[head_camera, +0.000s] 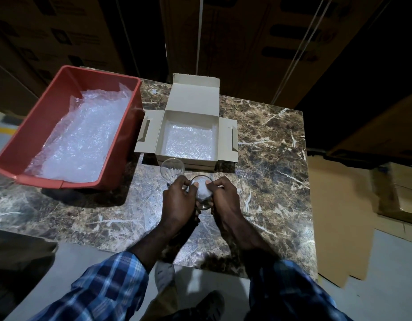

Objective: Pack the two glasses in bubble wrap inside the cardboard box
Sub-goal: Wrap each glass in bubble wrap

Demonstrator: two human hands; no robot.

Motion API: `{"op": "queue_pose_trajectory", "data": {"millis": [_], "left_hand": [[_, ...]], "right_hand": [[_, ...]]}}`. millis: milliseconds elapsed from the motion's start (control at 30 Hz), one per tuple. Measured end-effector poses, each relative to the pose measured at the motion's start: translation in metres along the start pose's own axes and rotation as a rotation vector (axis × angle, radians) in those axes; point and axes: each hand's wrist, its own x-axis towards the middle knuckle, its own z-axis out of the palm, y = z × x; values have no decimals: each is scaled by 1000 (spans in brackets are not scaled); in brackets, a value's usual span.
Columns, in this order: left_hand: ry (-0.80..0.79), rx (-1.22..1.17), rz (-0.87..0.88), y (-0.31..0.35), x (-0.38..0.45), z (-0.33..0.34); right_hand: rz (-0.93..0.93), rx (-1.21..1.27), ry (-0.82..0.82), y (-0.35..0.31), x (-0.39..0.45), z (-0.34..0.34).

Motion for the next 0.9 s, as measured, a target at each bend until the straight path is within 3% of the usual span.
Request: {"op": "queue_pose_trajectory", "data": {"millis": [100, 433, 567, 700, 900], "left_hand": [[4, 34, -10, -5, -1, 0], [-17, 12, 14, -9, -2, -4], [3, 47, 19, -6, 3, -3], [-4, 66, 29, -7, 0, -3], [-28, 42, 42, -2, 2, -3]], "right_hand": [[-2, 72, -59, 4, 1, 0], [-233, -130, -19, 18, -3, -7], [-169, -155, -11, 14, -3, -5], [-46, 66, -75, 5, -1, -5], [-150, -81, -57, 0, 1, -11]]}}
